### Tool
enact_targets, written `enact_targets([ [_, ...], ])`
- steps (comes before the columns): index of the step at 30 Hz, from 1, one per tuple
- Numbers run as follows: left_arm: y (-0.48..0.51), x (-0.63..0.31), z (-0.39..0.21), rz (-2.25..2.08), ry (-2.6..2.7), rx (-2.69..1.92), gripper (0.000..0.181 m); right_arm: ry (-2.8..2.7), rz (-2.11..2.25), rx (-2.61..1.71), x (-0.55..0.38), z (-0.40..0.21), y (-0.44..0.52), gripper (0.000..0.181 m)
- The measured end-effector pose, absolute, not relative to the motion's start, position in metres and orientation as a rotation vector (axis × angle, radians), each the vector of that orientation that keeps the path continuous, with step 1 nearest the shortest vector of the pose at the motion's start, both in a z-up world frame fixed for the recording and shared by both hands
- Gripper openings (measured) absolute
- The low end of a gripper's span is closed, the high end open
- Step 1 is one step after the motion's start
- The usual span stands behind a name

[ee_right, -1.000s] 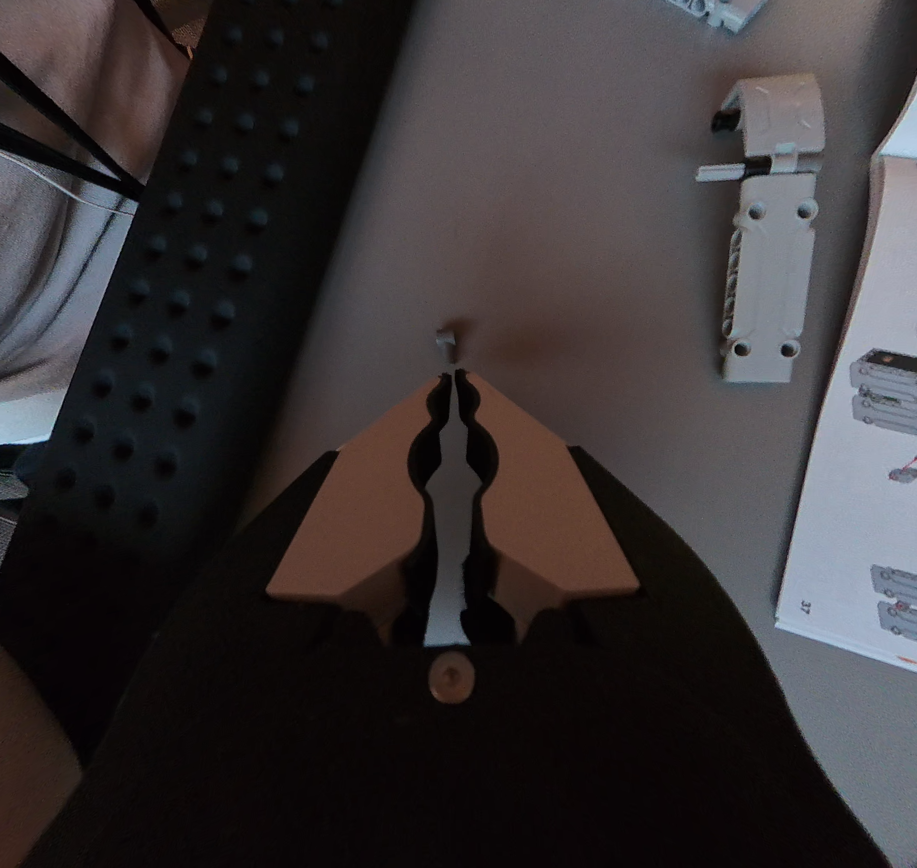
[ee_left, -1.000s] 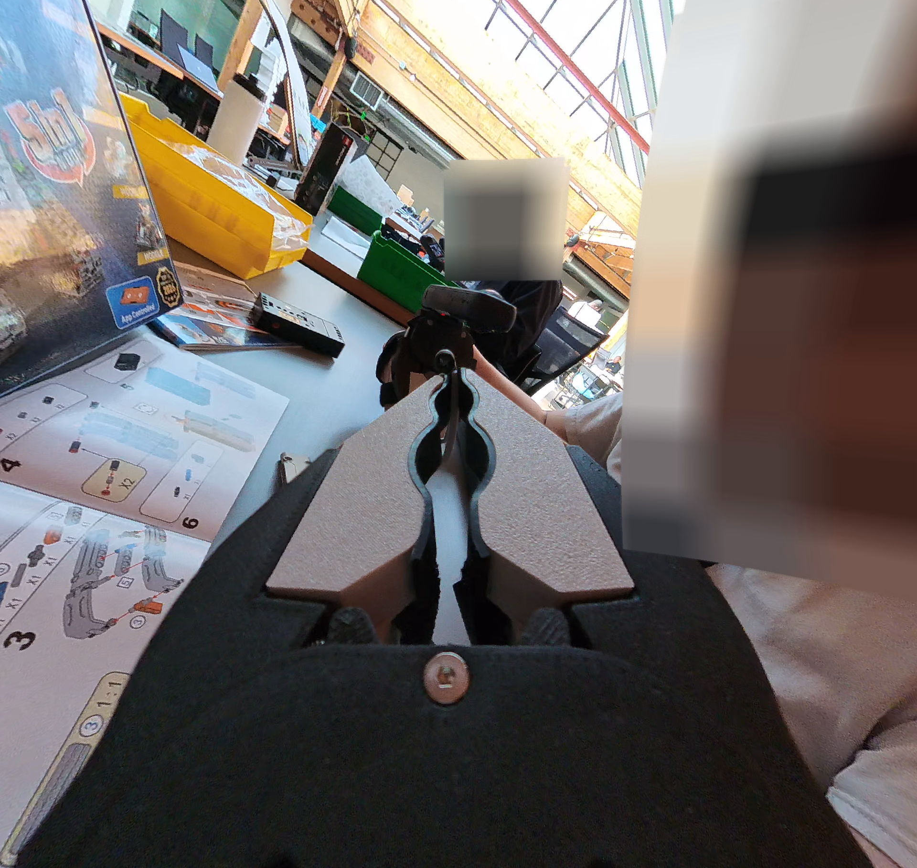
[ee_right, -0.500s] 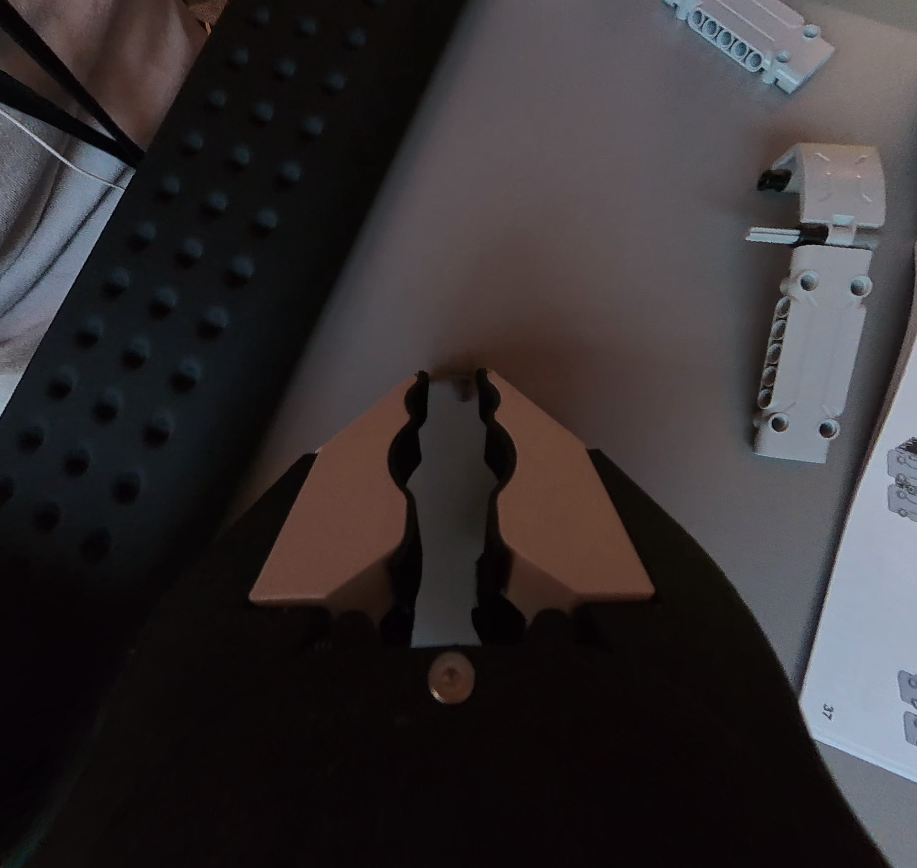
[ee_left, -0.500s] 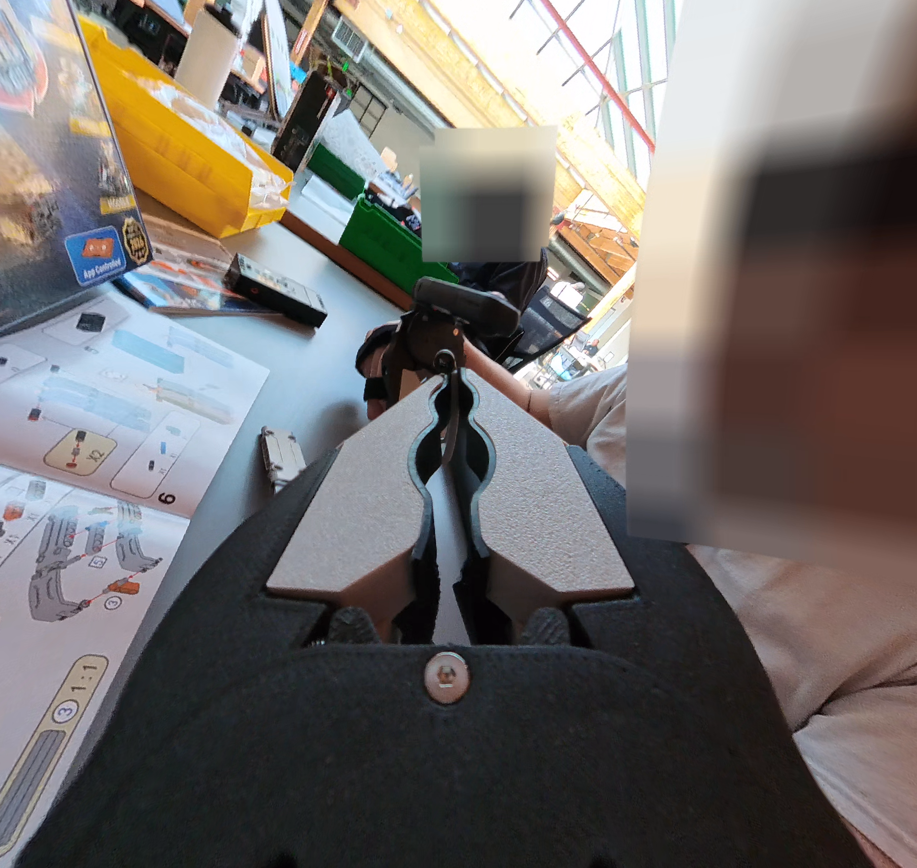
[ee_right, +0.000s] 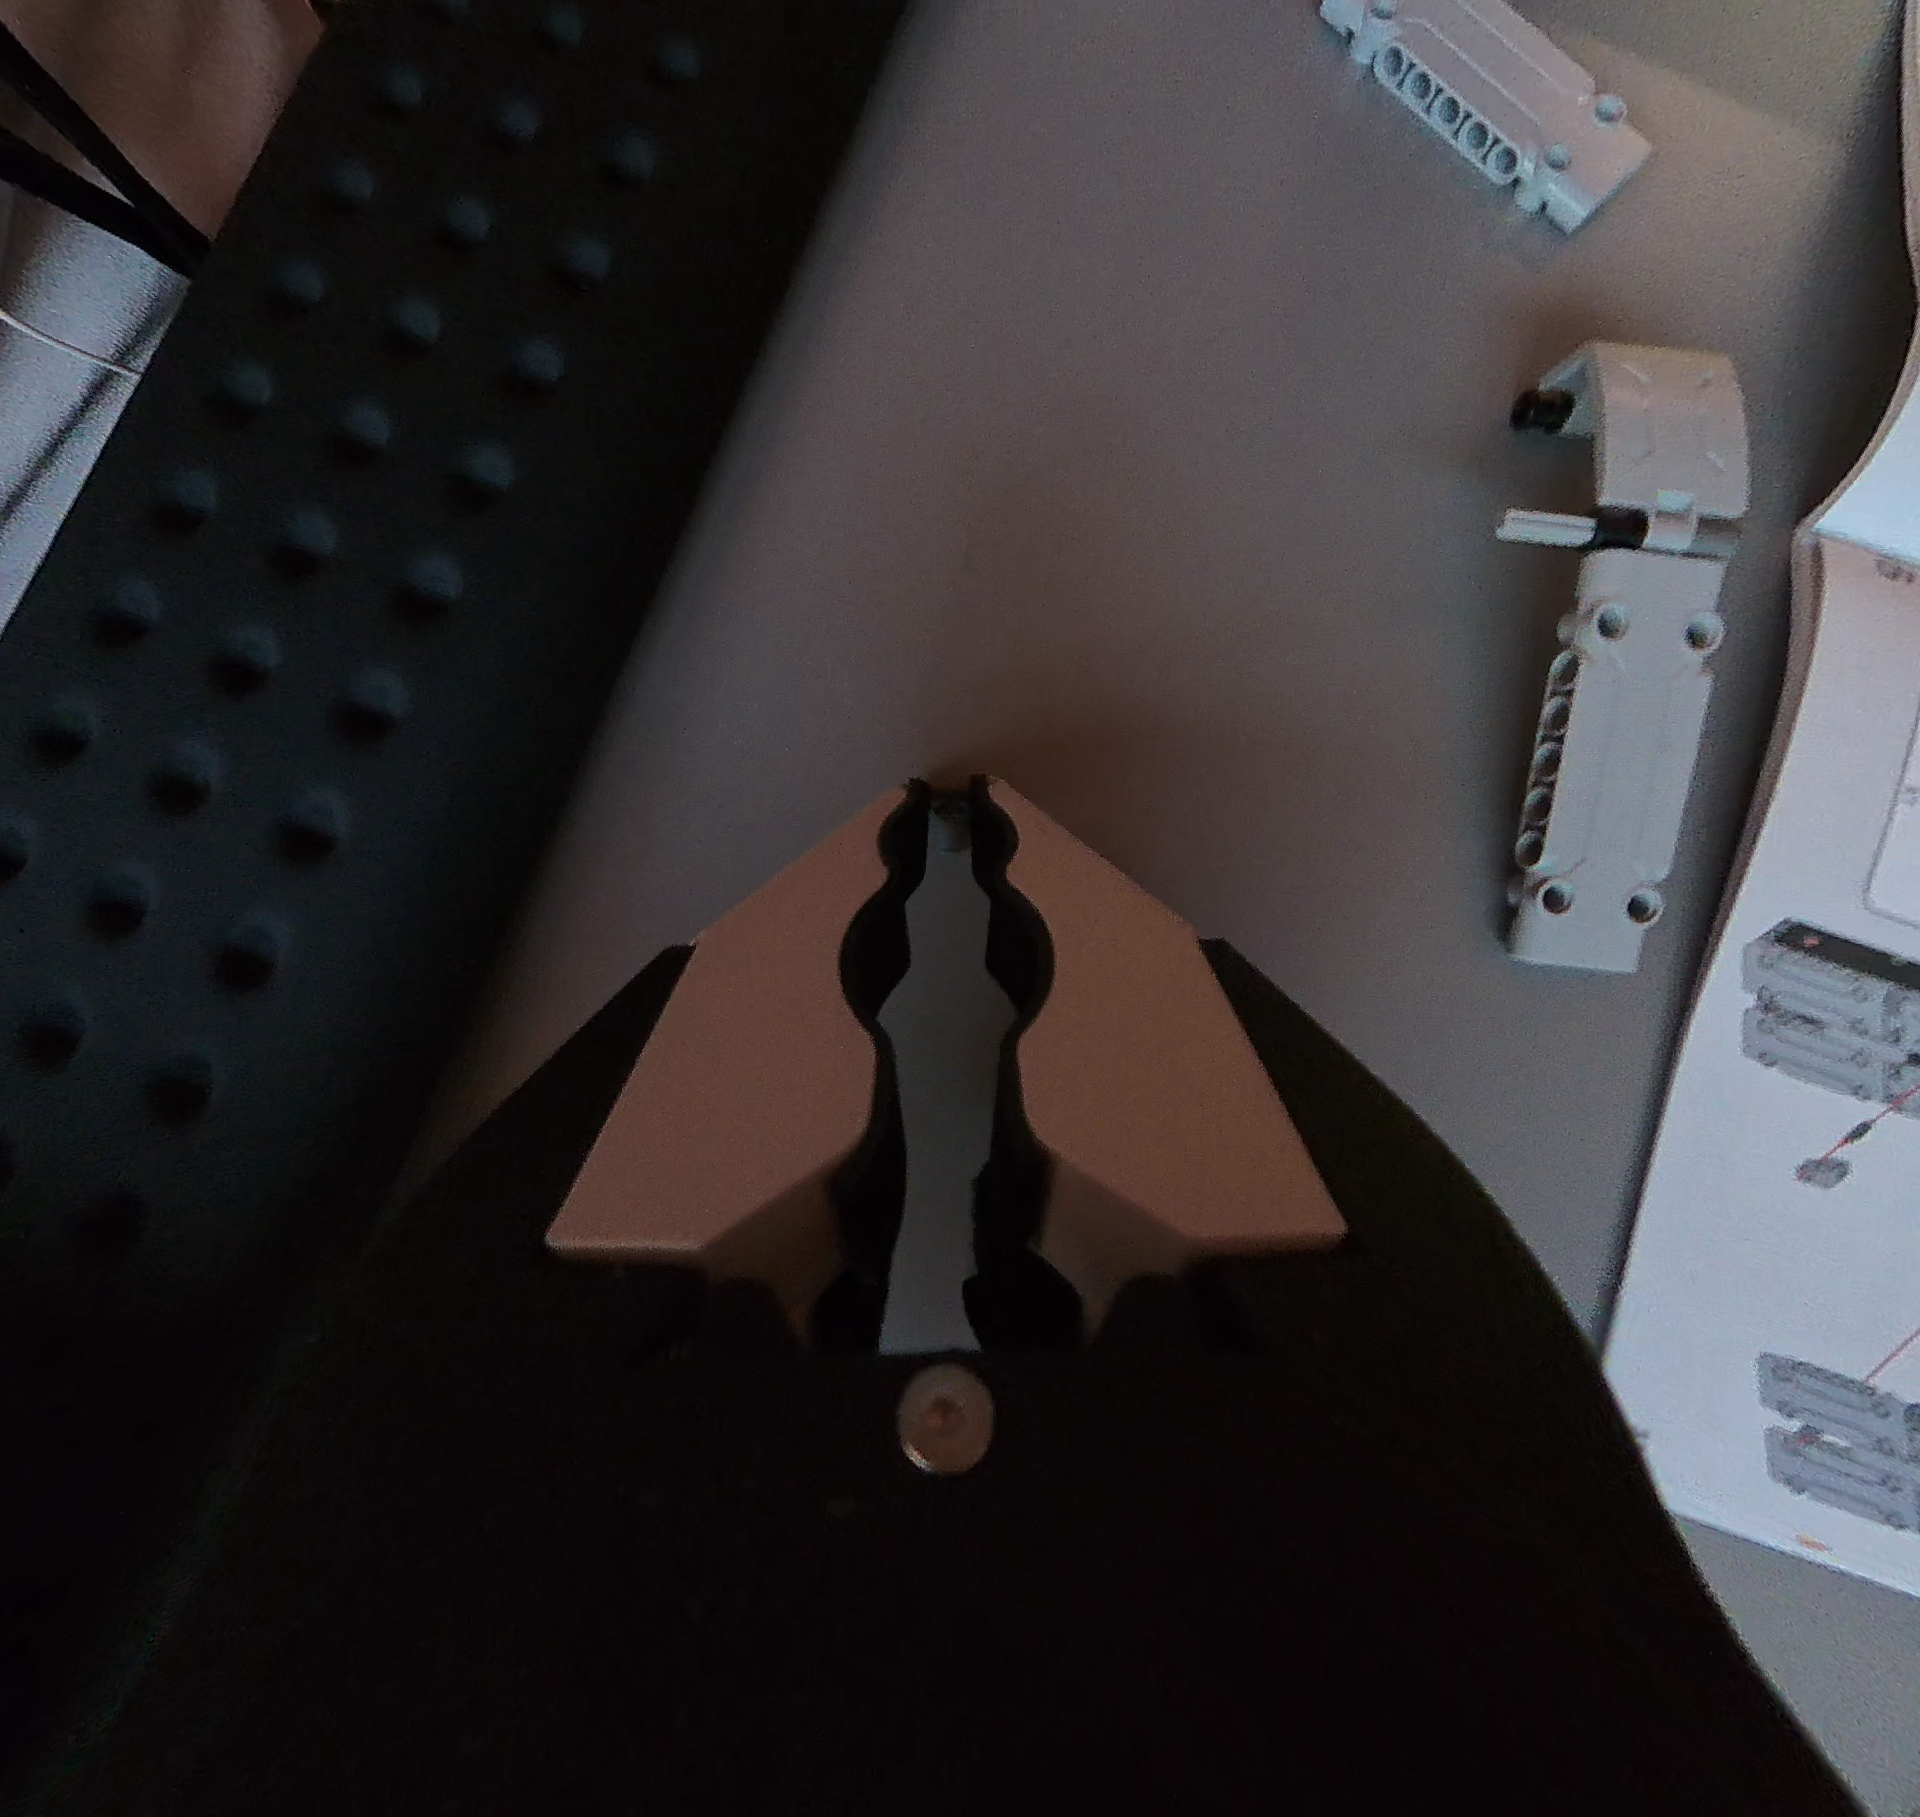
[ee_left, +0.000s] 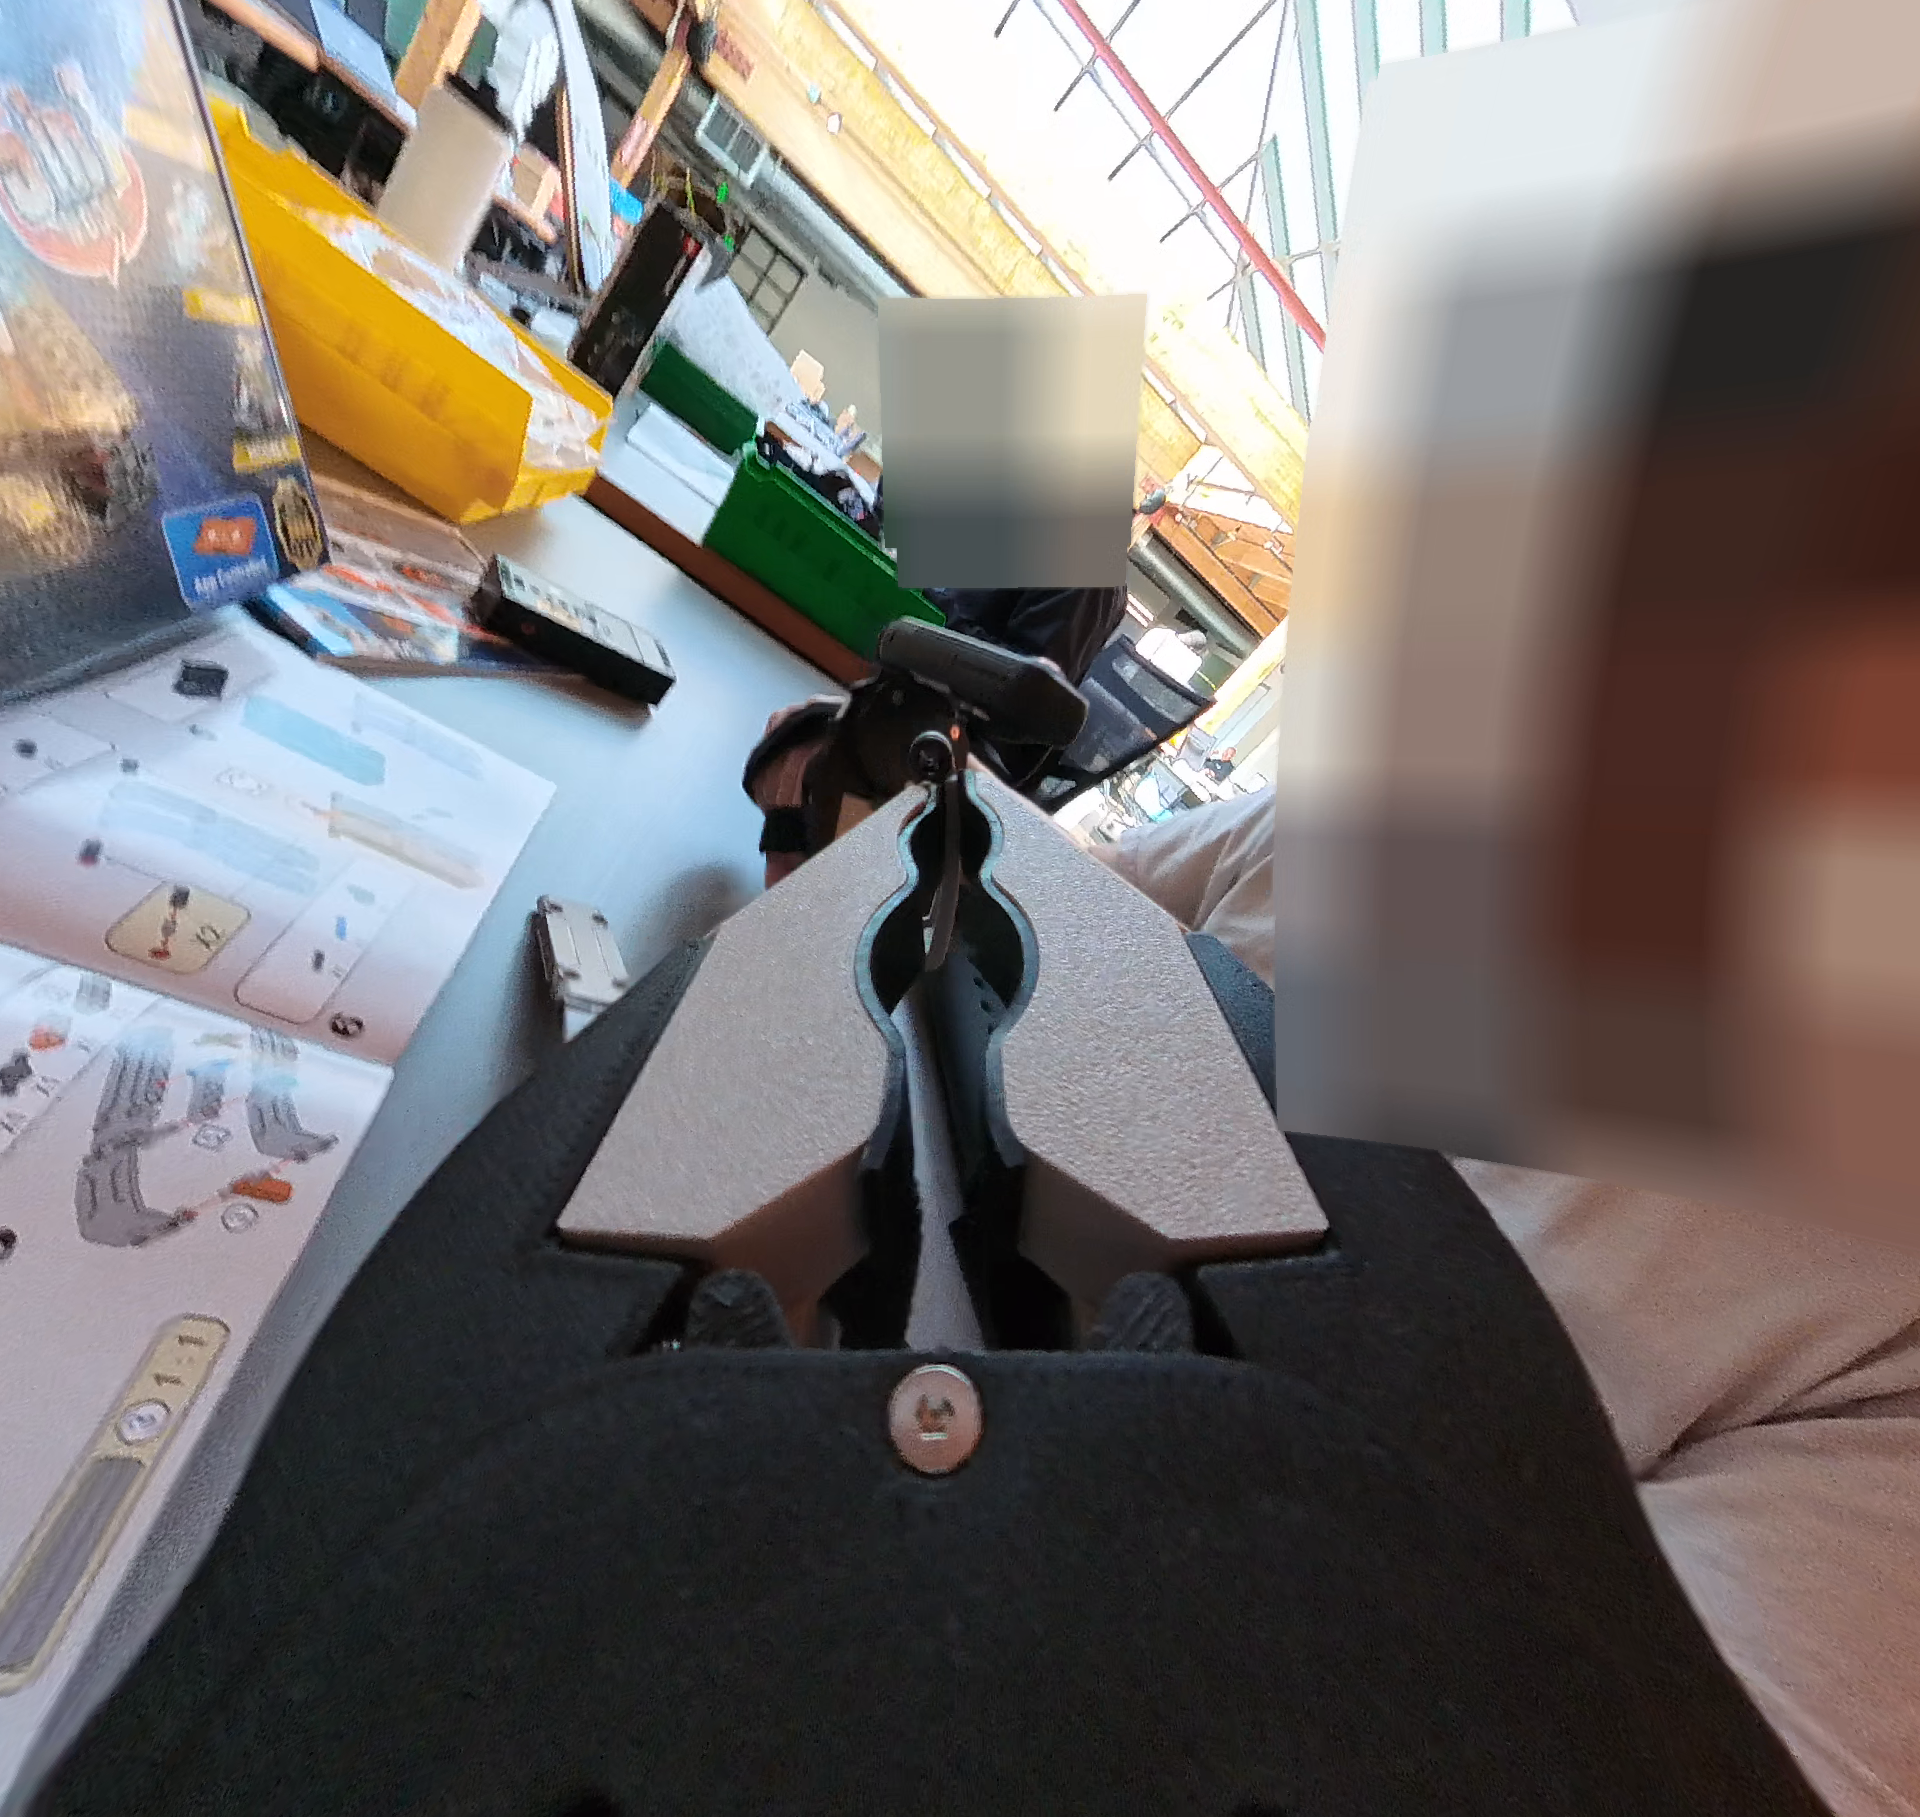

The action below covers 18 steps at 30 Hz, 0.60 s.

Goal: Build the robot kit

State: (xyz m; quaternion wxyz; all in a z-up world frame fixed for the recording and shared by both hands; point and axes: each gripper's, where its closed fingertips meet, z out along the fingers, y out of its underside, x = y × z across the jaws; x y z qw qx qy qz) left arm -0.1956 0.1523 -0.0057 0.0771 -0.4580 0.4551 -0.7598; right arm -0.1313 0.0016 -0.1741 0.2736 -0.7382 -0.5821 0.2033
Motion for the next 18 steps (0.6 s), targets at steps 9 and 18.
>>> enact_targets([
  [9, 0.093, -0.195, -0.097, -1.966, 1.996, -1.851, 0.000, -1.406, 0.258, -1.610, -0.181, -0.125, 0.051, 0.006],
  [18, 0.066, -0.196, -0.119, -1.876, 2.201, -1.934, 0.000, -1.381, 0.095, -1.525, -0.194, -0.117, 0.069, 0.006],
])
